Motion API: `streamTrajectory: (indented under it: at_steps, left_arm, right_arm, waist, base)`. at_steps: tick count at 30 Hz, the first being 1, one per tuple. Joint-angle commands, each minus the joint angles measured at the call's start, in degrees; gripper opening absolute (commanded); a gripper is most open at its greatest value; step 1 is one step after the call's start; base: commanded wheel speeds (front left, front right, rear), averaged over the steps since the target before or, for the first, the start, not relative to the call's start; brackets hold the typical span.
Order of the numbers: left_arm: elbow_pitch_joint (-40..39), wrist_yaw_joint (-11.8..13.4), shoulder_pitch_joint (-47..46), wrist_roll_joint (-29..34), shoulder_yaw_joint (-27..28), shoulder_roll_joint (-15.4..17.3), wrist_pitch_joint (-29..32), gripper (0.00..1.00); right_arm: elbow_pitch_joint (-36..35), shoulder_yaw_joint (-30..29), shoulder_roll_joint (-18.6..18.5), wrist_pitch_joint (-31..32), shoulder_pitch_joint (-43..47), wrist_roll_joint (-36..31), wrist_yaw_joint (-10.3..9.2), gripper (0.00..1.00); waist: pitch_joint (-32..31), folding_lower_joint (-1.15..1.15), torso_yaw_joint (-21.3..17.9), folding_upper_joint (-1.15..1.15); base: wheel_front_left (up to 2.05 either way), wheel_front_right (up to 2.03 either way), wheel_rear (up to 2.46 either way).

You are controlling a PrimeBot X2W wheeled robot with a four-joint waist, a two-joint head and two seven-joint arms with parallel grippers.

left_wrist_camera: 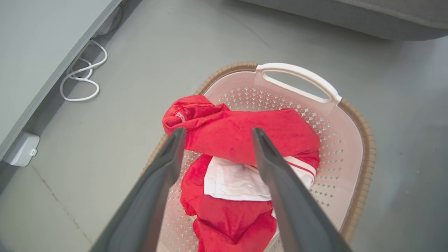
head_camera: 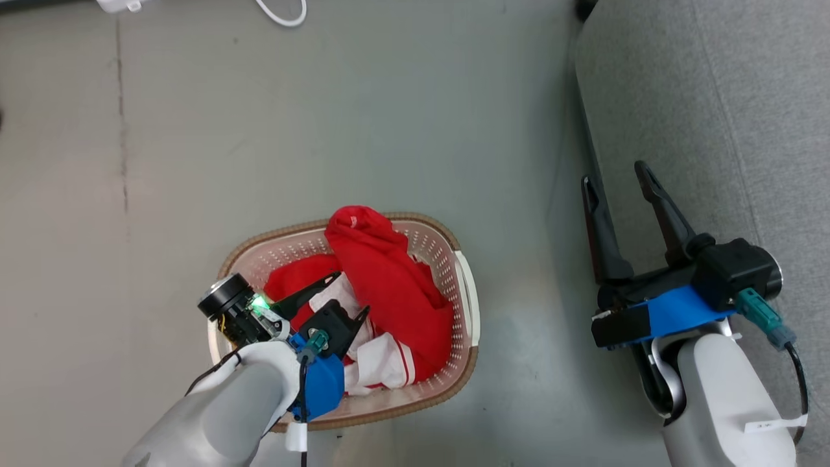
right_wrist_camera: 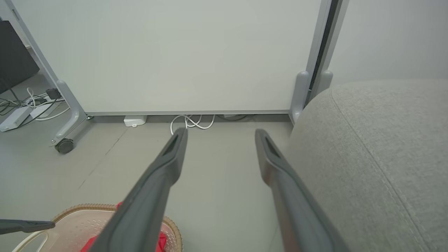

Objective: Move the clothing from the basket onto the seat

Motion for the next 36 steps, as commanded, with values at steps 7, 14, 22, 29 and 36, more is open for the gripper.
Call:
streamTrajectory:
  at_steps: [7, 14, 22, 29, 36]
  left_arm:
    - [8.05, -0.05, -5.46, -2.65, -11.83, 0.03, -0.26, 1.00]
    - [13.95, -0.04, -9.41, -5.86, -19.18, -0.40, 1.03, 1.00]
    - [17.41, -0.04, -13.12, -3.74, -20.95, -0.64, 8.95, 1.00]
    - [18.22, -0.04, -15.41, -0.38, -21.05, -0.34, 13.66, 1.00]
    - [18.90, -0.05, -17.51, 1.55, -21.06, 0.20, 16.61, 1.00]
  right_arm:
    - [-1.31, 1.00, -0.24, -0.24, -4.04, -0.72, 0.03, 1.00]
    - [-2.33, 1.07, -0.23, -0.24, -6.40, -1.33, 0.03, 1.00]
    - [-3.75, 0.39, -0.23, -0.23, -8.72, -2.13, 0.03, 1.00]
    - [-5.48, -0.45, -0.23, -0.23, -10.00, -2.48, 0.03, 1.00]
    - [-7.46, -1.41, -0.23, -0.23, -10.55, -2.64, 0.02, 1.00]
  waist:
    - [6.95, -0.01, -1.42, 0.00]
    - [11.91, -0.01, -2.20, 0.00]
    - [17.67, -0.01, -2.74, 0.00]
    - [22.17, -0.01, -3.79, 0.00]
    - [25.96, -0.01, -4.99, 0.00]
  base:
    - [0.00, 0.00, 0.00]
    - [0.00, 0.00, 0.00]
    - [0.00, 0.00, 0.00]
    - [0.00, 0.00, 0.00]
    - [0.00, 0.00, 0.00]
